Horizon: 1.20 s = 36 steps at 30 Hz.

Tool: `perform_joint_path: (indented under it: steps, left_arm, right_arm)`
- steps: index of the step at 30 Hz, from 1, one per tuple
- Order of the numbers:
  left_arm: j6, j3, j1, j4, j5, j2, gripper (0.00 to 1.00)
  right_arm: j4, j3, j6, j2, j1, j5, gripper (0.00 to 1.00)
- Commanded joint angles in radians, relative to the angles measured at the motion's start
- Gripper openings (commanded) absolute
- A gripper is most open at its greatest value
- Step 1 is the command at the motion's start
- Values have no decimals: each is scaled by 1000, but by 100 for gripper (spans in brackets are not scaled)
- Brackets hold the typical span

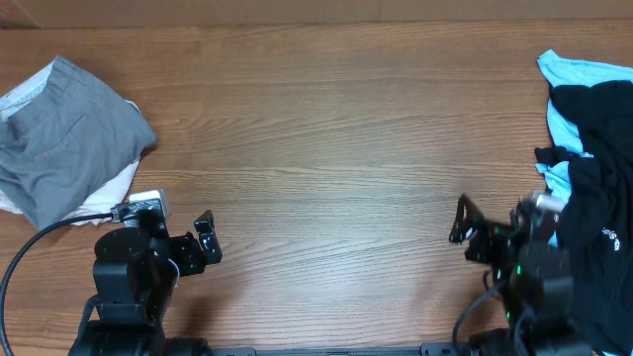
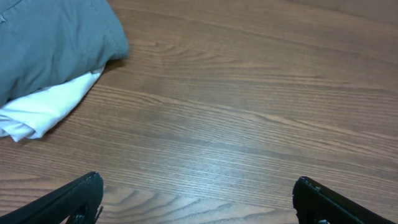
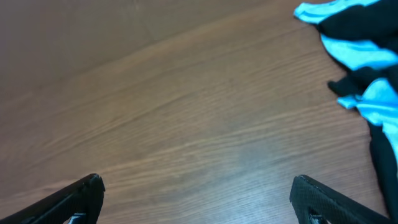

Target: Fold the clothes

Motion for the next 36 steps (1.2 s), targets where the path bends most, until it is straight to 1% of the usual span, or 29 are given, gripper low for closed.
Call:
perform_joint_path:
  steps: [1, 5, 7, 8, 10, 13, 14, 15, 17, 18, 19, 20, 36]
  left_arm:
    - [-6, -8, -7, 4, -6, 1, 100]
    - [-6, -8, -7, 4, -6, 1, 100]
    - [-6, -8, -7, 4, -6, 1, 100]
    - [-6, -8, -7, 4, -6, 1, 100]
    - [-6, -8, -7, 4, -6, 1, 100]
    - [-6, -8, -7, 4, -6, 1, 100]
    - [-6, -8, -7, 4, -6, 1, 100]
    - [-6, -8, -7, 4, -6, 1, 100]
    - [-6, -8, -7, 4, -6, 1, 100]
    - [-6, -8, -7, 4, -6, 1, 100]
    - [-6, -8, -7, 4, -6, 1, 100]
    - [-6, -8, -7, 4, -6, 1, 100]
    - [-6, -8, -7, 4, -6, 1, 100]
  right_arm:
    - [37, -138, -35, -174, -15, -25, 100]
    - [146, -256, -80, -357, -76, -114, 100]
    - [229, -282, -93, -360, -103, -117, 100]
    - [310, -303, -146, -360, -109, -129, 100]
    - [413, -335, -192, -360, -109, -132, 100]
    - [621, -424, -249, -360, -109, -132, 100]
    - [724, -480, -263, -360, -109, -132, 100]
    - [722, -483, -270, -360, -110, -124, 100]
    - [643, -482, -294, -360, -111, -143, 100]
    - [618, -483, -293, -360, -114, -145, 100]
    - [554, -482, -279, -360, -114, -163, 100]
    - [566, -481, -277, -360, -114, -185, 100]
    - [563, -482, -277, -360, -114, -183, 100]
